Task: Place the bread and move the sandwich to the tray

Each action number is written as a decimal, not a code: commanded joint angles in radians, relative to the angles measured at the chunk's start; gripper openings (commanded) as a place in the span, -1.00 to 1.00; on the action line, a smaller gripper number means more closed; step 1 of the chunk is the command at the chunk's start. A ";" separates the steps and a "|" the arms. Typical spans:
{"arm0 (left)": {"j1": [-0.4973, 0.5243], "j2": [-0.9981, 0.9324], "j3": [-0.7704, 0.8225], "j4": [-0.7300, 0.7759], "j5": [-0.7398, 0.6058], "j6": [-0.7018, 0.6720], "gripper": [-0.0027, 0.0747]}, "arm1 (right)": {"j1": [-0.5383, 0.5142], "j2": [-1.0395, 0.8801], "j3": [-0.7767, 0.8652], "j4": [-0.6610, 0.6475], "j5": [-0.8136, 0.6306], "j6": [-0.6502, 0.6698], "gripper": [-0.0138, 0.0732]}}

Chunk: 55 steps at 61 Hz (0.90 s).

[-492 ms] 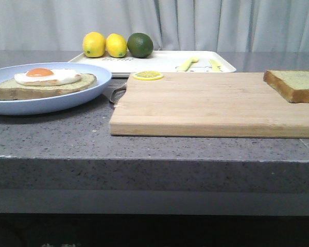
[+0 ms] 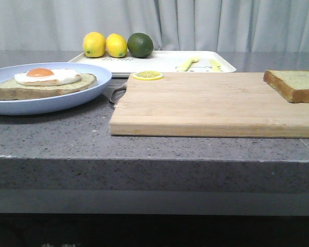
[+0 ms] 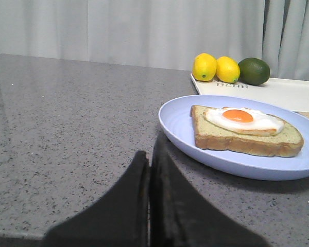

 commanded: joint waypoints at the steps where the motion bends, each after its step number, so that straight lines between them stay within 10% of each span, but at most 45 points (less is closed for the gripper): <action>1: -0.002 -0.021 0.006 0.000 -0.090 -0.010 -0.98 | -0.006 -0.024 -0.004 -0.008 -0.087 -0.003 -0.84; 33: -0.002 -0.019 -0.081 -0.004 -0.096 -0.010 -0.98 | -0.006 -0.024 -0.039 -0.008 -0.041 -0.003 -0.84; 55: -0.002 0.048 -0.492 -0.004 0.234 -0.010 -0.98 | -0.006 0.029 -0.389 -0.023 0.289 -0.005 -0.84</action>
